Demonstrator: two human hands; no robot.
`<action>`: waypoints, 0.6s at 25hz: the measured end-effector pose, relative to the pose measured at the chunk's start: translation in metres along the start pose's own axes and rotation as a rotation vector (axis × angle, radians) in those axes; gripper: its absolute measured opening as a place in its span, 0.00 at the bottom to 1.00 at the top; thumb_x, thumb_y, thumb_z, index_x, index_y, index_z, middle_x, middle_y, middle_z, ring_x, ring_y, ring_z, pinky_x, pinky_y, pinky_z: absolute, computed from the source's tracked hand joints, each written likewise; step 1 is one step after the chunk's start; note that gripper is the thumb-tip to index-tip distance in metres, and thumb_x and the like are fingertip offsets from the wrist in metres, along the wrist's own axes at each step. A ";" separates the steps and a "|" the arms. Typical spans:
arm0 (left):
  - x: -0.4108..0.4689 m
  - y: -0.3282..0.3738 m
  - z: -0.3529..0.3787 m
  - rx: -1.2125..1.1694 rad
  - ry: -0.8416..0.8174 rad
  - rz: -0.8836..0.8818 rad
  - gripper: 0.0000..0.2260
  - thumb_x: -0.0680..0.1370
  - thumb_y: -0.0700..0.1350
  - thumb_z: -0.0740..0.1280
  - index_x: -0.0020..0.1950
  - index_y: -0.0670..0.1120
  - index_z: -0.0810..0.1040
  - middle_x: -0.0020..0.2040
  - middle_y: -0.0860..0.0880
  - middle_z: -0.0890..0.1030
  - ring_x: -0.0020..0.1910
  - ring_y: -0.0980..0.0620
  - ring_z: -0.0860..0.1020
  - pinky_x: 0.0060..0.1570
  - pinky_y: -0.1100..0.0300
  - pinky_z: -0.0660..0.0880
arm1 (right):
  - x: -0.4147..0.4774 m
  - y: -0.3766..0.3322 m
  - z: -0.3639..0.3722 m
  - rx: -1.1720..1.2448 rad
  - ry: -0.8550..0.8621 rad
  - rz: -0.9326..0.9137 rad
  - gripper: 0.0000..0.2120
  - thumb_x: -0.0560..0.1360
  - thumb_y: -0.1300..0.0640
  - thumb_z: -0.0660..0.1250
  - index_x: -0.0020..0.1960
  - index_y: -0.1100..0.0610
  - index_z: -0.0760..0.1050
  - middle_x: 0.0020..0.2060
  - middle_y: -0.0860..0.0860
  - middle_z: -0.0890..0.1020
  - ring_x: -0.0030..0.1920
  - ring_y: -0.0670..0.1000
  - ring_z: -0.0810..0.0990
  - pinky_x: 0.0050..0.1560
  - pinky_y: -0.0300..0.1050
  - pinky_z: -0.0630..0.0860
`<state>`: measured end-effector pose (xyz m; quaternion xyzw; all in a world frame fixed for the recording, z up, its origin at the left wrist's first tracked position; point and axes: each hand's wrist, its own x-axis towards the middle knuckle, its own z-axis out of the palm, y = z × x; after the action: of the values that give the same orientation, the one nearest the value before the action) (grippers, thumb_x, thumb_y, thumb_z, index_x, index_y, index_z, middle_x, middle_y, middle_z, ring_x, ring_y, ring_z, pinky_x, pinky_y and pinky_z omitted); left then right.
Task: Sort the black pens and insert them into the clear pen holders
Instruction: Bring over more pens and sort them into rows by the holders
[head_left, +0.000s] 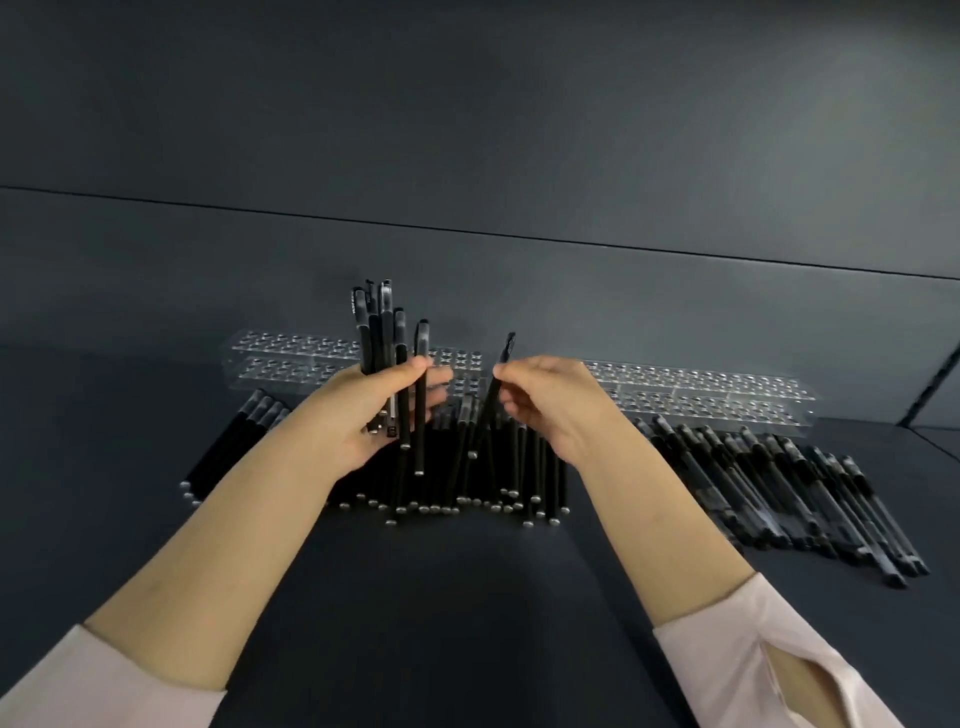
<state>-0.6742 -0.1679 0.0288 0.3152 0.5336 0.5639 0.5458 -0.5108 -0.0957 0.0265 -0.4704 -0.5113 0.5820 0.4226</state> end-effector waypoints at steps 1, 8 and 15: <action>0.002 0.001 -0.012 0.052 0.014 -0.001 0.10 0.79 0.47 0.68 0.57 0.46 0.82 0.52 0.54 0.85 0.55 0.56 0.81 0.45 0.61 0.76 | 0.001 0.005 0.009 -0.078 -0.002 0.012 0.05 0.75 0.64 0.69 0.41 0.60 0.76 0.30 0.52 0.77 0.29 0.45 0.74 0.33 0.33 0.77; 0.012 0.003 -0.036 -0.031 0.014 -0.062 0.10 0.77 0.43 0.70 0.57 0.43 0.82 0.50 0.48 0.86 0.48 0.53 0.83 0.42 0.61 0.79 | 0.004 0.014 0.028 -0.384 -0.022 0.021 0.06 0.71 0.64 0.74 0.41 0.64 0.77 0.31 0.56 0.80 0.30 0.48 0.78 0.38 0.37 0.81; 0.009 0.000 -0.031 -0.102 0.023 -0.093 0.11 0.76 0.41 0.71 0.57 0.39 0.82 0.40 0.48 0.85 0.31 0.57 0.83 0.28 0.65 0.78 | 0.004 0.021 0.028 -0.374 0.009 -0.067 0.09 0.72 0.63 0.73 0.49 0.64 0.76 0.36 0.57 0.82 0.30 0.49 0.81 0.43 0.44 0.83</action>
<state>-0.7050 -0.1676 0.0195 0.2552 0.5246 0.5678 0.5807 -0.5395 -0.1001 0.0065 -0.5262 -0.6239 0.4604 0.3491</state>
